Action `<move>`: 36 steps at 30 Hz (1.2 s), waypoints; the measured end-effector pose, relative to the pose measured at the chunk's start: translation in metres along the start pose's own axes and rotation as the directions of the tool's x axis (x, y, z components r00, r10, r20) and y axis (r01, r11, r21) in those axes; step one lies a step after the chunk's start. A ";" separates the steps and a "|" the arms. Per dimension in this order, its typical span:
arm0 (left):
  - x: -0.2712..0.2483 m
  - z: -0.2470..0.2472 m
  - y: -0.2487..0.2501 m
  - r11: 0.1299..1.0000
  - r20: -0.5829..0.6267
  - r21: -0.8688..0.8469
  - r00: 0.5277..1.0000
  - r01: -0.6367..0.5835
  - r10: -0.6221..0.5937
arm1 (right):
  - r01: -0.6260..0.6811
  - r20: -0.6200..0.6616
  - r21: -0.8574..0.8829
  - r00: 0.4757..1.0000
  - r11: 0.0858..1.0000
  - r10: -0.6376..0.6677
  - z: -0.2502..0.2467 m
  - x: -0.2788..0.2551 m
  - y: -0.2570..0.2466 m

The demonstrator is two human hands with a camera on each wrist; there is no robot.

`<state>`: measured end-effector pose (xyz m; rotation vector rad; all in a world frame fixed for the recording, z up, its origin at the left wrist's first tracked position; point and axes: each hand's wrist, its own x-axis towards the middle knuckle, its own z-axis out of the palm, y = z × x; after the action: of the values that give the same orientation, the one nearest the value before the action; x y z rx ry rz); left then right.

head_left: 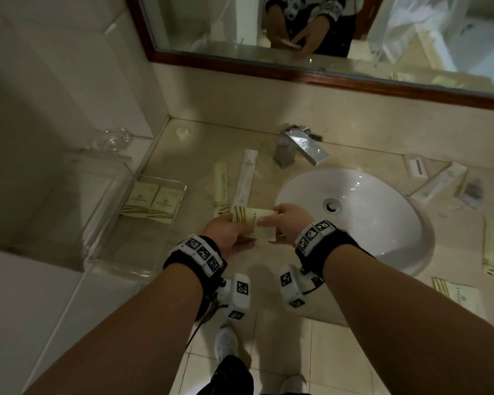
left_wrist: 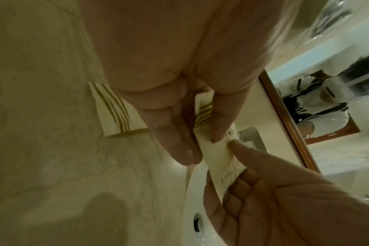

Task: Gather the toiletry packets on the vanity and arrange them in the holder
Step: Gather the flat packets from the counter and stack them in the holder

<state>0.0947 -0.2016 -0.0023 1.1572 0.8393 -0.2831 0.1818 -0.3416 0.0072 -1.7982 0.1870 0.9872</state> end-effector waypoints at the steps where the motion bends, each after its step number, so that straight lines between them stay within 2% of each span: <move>1: -0.004 -0.005 0.004 1.000 -0.004 -0.005 1.000 0.001 -0.001 | 0.012 0.006 -0.016 1.000 1.000 -0.012 0.005 0.000 -0.005; 6: -0.019 -0.040 0.010 0.999 -0.027 -0.045 1.000 0.015 -0.016 | 0.055 0.090 -0.149 0.995 0.987 -0.042 0.039 0.010 -0.020; 9: -0.025 -0.064 0.007 0.998 -0.085 -0.060 0.996 0.003 -0.008 | 0.101 0.139 -0.209 0.988 0.973 -0.073 0.067 0.017 -0.027; 14: -0.021 -0.097 0.004 0.989 -0.189 -0.140 0.982 -0.045 0.018 | 0.175 0.108 -0.234 0.982 0.956 -0.154 0.099 0.023 -0.042; 18: -0.011 -0.115 0.001 0.976 -0.262 -0.211 0.965 -0.056 -0.001 | 0.085 -0.041 -0.123 0.995 0.989 -0.090 0.101 0.035 -0.045; 22: 0.003 -0.122 -0.009 0.957 -0.316 -0.287 0.948 -0.049 -0.047 | -0.070 -0.180 -0.179 0.983 0.981 0.037 0.096 0.048 -0.030; 27: 0.016 -0.116 -0.021 0.930 -0.326 -0.366 0.939 -0.020 -0.108 | -0.184 -0.173 -0.249 0.974 0.951 0.143 0.092 0.050 -0.017; 30: 0.022 -0.109 -0.024 0.912 -0.312 -0.409 0.939 0.005 -0.145 | -0.175 -0.153 -0.348 0.980 0.921 0.129 0.091 0.053 -0.012; 36: 0.031 -0.098 -0.030 0.906 -0.231 -0.420 0.958 0.062 -0.173 | -0.134 -0.009 -0.282 0.990 0.950 0.138 0.094 0.058 0.003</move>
<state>0.0551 -0.1206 -0.0594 0.7573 1.1454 -0.0439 0.1678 -0.2471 -0.0479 -2.0604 0.1719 1.1684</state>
